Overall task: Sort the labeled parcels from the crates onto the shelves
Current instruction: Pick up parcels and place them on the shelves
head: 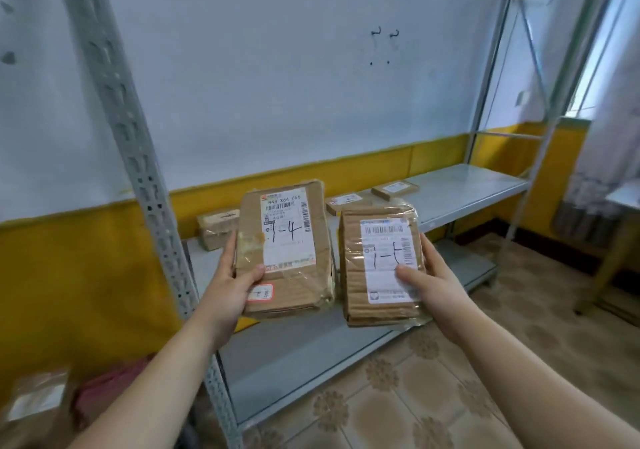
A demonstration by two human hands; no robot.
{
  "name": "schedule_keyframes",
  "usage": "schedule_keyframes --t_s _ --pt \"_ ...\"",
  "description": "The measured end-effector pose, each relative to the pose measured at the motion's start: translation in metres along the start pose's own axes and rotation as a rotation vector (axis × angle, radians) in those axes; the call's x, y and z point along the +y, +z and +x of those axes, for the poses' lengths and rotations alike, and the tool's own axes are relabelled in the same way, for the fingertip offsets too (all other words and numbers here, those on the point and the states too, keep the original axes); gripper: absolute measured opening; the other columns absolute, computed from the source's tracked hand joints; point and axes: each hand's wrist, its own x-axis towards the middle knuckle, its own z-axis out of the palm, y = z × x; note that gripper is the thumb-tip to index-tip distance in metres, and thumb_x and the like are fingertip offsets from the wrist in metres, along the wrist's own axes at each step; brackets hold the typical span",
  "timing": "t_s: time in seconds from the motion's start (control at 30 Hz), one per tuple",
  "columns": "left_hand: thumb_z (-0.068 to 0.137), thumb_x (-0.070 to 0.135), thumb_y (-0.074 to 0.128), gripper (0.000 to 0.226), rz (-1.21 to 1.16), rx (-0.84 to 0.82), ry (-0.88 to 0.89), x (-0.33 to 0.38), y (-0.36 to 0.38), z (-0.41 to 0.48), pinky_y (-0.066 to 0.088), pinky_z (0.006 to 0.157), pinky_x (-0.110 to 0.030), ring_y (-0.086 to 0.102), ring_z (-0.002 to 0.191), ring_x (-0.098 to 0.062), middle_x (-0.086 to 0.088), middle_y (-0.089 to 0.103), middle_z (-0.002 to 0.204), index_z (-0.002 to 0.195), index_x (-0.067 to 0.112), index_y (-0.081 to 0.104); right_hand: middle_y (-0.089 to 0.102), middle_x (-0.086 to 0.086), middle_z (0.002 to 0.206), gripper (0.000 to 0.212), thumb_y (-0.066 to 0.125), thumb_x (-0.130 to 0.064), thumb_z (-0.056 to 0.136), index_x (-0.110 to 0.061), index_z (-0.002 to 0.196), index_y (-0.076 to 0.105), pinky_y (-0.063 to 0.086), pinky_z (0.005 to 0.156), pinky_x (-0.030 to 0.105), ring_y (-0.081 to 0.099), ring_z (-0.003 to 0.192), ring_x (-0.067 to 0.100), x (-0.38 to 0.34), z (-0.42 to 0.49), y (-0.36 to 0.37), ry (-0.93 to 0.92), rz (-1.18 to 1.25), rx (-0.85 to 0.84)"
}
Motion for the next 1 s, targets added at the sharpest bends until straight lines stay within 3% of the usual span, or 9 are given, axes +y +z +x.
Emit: schedule_keyframes --t_s 0.1,0.33,0.5,0.6,0.83,1.0 --pt "0.095 0.002 0.054 0.081 0.014 -0.009 -0.037 -0.008 0.031 0.022 0.053 0.057 -0.032 0.072 0.075 -0.025 -0.008 0.067 0.12 0.144 0.056 0.02 0.068 0.0 0.122 0.079 0.067 -0.005 0.09 -0.048 0.146 0.031 0.055 0.093 0.051 0.072 0.1 0.024 -0.002 0.015 -0.03 0.015 -0.032 0.027" --pt "0.095 0.001 0.054 0.079 0.103 0.043 -0.067 -0.029 0.041 0.087 0.053 0.053 -0.029 0.071 0.071 -0.02 0.001 0.067 0.115 0.144 0.054 0.022 0.066 0.006 0.125 0.08 0.066 -0.005 0.09 -0.043 0.15 0.029 0.058 0.087 0.051 0.073 0.097 0.027 0.014 0.08 -0.044 0.083 0.046 0.063" --pt "0.094 0.002 0.055 0.078 0.116 0.085 -0.146 -0.06 0.02 0.154 0.052 0.064 -0.034 0.069 0.085 -0.028 -0.004 0.065 0.12 0.147 0.049 0.023 0.067 0.004 0.123 0.078 0.066 -0.005 0.09 -0.042 0.15 0.031 0.058 0.088 0.05 0.073 0.097 0.026 0.031 0.151 -0.008 0.123 0.042 0.027" --pt "0.094 0.003 0.056 0.077 0.121 0.119 -0.196 -0.075 0.003 0.194 0.052 0.068 -0.035 0.069 0.085 -0.026 -0.001 0.065 0.116 0.148 0.047 0.022 0.066 0.003 0.126 0.078 0.066 -0.006 0.091 -0.05 0.143 0.029 0.057 0.09 0.049 0.072 0.099 0.025 0.036 0.197 0.022 0.157 0.01 -0.026" --pt "0.095 0.007 0.055 0.074 0.155 0.215 -0.351 -0.094 -0.045 0.255 0.052 0.063 -0.033 0.069 0.09 -0.026 -0.003 0.064 0.119 0.148 0.048 0.022 0.066 -0.001 0.125 0.08 0.067 -0.012 0.089 -0.041 0.152 0.026 0.053 0.096 0.052 0.072 0.1 0.026 0.064 0.284 0.079 0.274 -0.004 -0.09" --pt "0.095 0.011 0.057 0.075 0.148 0.308 -0.49 -0.12 -0.075 0.271 0.055 0.077 -0.045 0.067 0.097 -0.031 -0.003 0.062 0.123 0.148 0.049 0.02 0.065 0.0 0.127 0.078 0.066 -0.011 0.09 -0.037 0.153 0.027 0.055 0.093 0.051 0.073 0.098 0.024 0.094 0.335 0.108 0.337 -0.035 -0.198"
